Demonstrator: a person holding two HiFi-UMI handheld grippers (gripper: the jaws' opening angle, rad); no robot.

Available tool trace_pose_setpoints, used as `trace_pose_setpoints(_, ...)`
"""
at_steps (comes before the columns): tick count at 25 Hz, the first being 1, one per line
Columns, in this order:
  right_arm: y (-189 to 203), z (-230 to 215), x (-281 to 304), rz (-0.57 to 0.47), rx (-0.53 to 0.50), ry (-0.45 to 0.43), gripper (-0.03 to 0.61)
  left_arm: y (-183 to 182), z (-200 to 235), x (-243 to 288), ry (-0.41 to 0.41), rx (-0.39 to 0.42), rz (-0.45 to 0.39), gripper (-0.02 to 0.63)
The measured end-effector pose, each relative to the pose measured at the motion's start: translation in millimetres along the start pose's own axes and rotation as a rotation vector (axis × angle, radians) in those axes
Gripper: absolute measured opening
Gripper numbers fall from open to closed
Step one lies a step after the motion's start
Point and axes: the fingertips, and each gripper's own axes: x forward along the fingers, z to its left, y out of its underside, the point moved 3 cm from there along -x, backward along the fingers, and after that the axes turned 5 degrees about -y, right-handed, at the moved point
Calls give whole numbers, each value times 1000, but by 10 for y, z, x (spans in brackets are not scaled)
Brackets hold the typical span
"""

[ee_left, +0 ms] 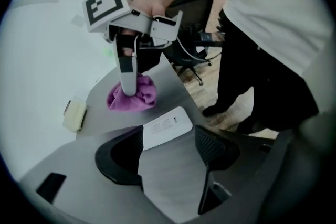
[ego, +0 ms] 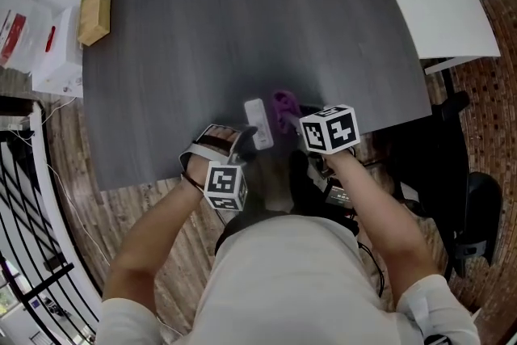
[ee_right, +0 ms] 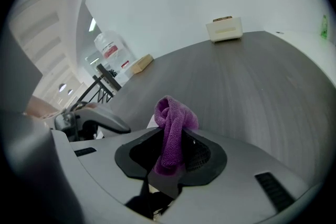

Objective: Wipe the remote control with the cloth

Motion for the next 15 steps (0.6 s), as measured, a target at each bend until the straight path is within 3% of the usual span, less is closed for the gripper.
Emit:
trace_pose_setpoints(7,290,-27,-194,41,-22,8,107,102,272,339,173,404,33,313)
trace_pose_setpoints(9,377,-7,-217,58,-38,7,107,112,254,419,240,488,41,314)
trace_pose_setpoints(12,513,-4,-222,86,-56,1,107,101,244,475,325,496,70,313)
trace_pose_setpoints(15,603,-16,-215,86,-24,4,107,76,257,500,340,351,141,293)
